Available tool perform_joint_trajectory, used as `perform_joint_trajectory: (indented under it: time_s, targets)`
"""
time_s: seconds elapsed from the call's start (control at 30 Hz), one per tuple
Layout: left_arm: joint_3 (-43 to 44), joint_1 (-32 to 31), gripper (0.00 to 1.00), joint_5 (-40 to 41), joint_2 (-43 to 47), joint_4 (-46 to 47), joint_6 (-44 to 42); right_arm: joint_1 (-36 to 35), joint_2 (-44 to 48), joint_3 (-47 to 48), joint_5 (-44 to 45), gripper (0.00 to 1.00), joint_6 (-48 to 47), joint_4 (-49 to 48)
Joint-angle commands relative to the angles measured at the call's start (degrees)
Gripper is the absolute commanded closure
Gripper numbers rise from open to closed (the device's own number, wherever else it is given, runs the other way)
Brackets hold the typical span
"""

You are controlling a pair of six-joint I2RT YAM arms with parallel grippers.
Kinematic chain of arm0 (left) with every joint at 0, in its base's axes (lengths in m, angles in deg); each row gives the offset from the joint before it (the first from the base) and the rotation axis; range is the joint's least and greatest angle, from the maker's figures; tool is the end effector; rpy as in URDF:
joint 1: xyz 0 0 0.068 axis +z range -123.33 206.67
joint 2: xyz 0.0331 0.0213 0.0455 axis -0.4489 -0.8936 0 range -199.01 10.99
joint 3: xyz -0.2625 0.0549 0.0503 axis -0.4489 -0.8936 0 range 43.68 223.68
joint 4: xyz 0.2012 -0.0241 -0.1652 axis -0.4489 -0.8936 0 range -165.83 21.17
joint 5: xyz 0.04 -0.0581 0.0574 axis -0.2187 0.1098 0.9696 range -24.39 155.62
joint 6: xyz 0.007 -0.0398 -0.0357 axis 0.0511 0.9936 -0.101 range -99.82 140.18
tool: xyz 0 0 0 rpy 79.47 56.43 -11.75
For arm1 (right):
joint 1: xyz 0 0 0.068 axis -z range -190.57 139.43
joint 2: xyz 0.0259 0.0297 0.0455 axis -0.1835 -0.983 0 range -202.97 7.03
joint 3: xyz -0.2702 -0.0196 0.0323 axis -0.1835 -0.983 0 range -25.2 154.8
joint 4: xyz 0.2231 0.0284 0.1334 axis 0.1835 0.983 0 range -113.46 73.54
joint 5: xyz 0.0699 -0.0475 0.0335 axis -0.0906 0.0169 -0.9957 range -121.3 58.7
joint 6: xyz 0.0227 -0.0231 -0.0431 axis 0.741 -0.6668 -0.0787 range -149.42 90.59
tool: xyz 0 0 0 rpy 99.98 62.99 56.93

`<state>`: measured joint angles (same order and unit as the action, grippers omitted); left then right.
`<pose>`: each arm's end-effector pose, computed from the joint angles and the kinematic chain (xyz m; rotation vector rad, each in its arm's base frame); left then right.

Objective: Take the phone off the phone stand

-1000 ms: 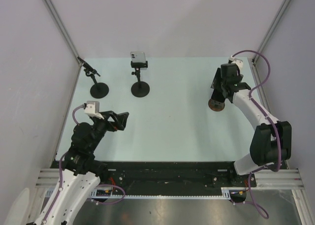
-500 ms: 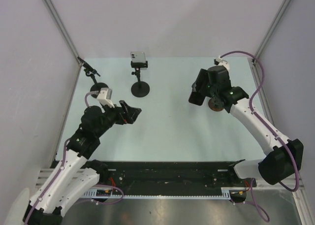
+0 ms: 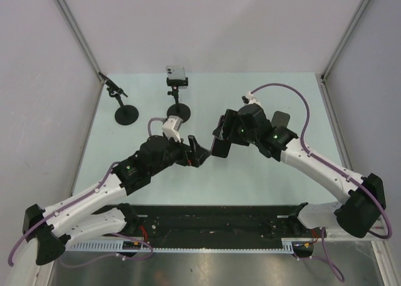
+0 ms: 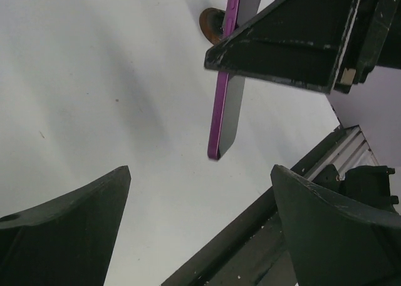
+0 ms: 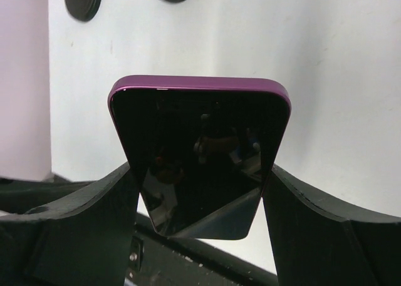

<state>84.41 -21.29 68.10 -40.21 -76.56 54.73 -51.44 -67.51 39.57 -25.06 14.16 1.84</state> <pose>0.1420 -0.1553 0.2995 0.2023 1.9902 -0.9223 0.2225 0.1874 0.3226 0.1178 2.2671 0.7011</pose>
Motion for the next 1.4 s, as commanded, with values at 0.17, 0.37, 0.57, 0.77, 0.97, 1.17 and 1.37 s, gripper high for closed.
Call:
perform_joint_trajectory:
  time_s: [0.17, 0.37, 0.57, 0.77, 0.97, 1.17, 1.37]
  targets:
    - [1.2, -7.3, 0.09, 8.0, -4.6, 5.2, 4.3, -3.4, 6.2, -4.1, -4.7, 1.0, 4.9, -9.4]
    - [0.9, -8.3, 0.25, 6.8, -7.2, 6.4, 5.2, -3.4, 8.9, -6.4, -7.2, 1.0, 6.6, -10.4]
    - [0.7, -8.4, 0.62, 4.6, -8.0, 7.5, 6.6, -3.5, 10.5, -9.4, -8.3, 1.0, 7.9, -12.3]
    - [-2.6, -8.4, 0.94, 3.1, -6.4, 11.7, 7.6, -3.6, 10.6, -10.8, -9.0, 0.91, 8.4, -13.3]
    - [-5.6, -8.4, 1.0, 5.3, -3.8, 12.2, 8.9, -2.4, 12.1, -10.9, -7.4, 0.44, 6.3, -11.3]
    - [-10.0, -8.3, 1.0, 6.7, -1.7, 12.2, 12.5, -0.9, 13.5, -10.9, -2.6, 0.03, 2.5, -7.6]
    - [-13.9, -8.3, 1.0, 8.2, -1.6, 12.6, 17.1, 2.4, 17.1, -10.9, 2.6, 0.0, -2.1, -2.5]
